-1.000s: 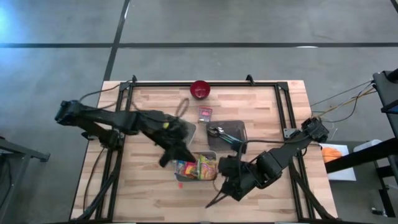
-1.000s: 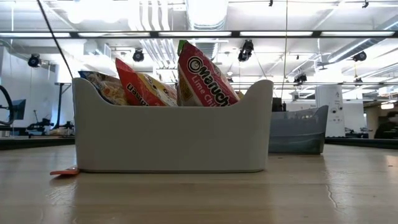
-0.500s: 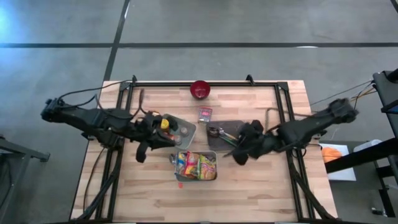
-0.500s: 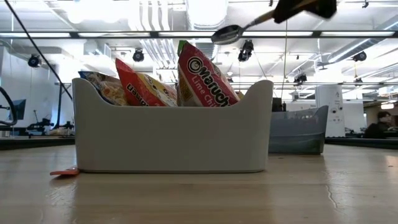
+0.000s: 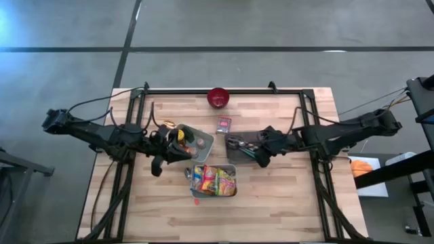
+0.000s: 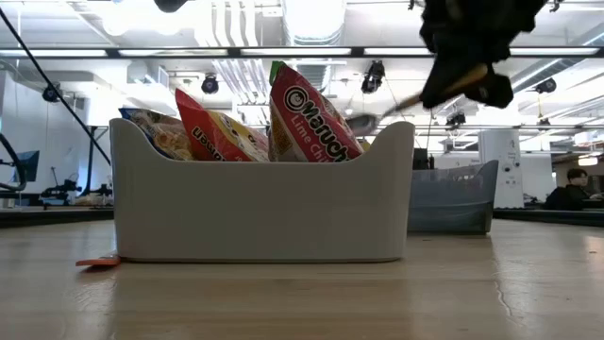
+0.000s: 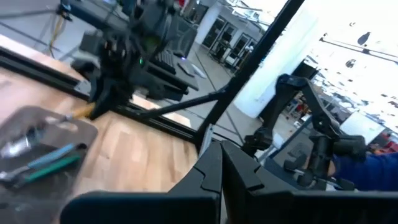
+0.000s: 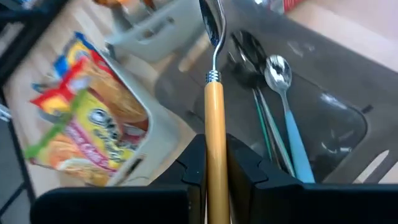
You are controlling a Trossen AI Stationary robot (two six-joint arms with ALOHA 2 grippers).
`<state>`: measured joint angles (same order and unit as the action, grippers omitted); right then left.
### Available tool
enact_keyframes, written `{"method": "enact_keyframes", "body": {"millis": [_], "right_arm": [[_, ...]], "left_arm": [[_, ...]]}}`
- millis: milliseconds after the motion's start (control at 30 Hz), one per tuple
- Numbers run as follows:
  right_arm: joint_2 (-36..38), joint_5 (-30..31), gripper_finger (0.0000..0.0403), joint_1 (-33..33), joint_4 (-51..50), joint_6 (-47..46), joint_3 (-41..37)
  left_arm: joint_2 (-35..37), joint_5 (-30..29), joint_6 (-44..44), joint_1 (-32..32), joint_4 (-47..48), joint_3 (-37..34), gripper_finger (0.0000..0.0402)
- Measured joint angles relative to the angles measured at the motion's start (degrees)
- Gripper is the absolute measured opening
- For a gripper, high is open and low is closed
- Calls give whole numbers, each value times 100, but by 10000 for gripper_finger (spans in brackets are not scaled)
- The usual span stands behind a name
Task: Pick & Place Food Item
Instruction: Put the yellow spoon into the black bin
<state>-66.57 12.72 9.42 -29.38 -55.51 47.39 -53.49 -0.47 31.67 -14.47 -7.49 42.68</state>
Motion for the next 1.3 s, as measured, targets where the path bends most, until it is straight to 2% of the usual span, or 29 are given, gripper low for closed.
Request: {"method": "enact_keyframes", "body": {"millis": [233, 500, 733, 1000, 1300], "right_arm": [[-521, -435, 23, -412, 18, 388, -115], [-1029, -724, 23, -885, 31, 1017, -139], [-1262, -857, 23, -1191, 782, 1412, -361], [-1667, -1097, 23, -1280, 1241, 1256, -650], [-2075, -1244, 33, -1245, 1269, 1172, -588]], "left_arm": [[8, 0, -449, 84, -50, 122, 1], [6, -16, -393, 108, -46, 122, 1], [4, -428, -156, 117, -46, 122, 1], [4, -470, -143, 117, -21, 120, 1], [4, -470, -145, 117, 149, 118, 1]]}}
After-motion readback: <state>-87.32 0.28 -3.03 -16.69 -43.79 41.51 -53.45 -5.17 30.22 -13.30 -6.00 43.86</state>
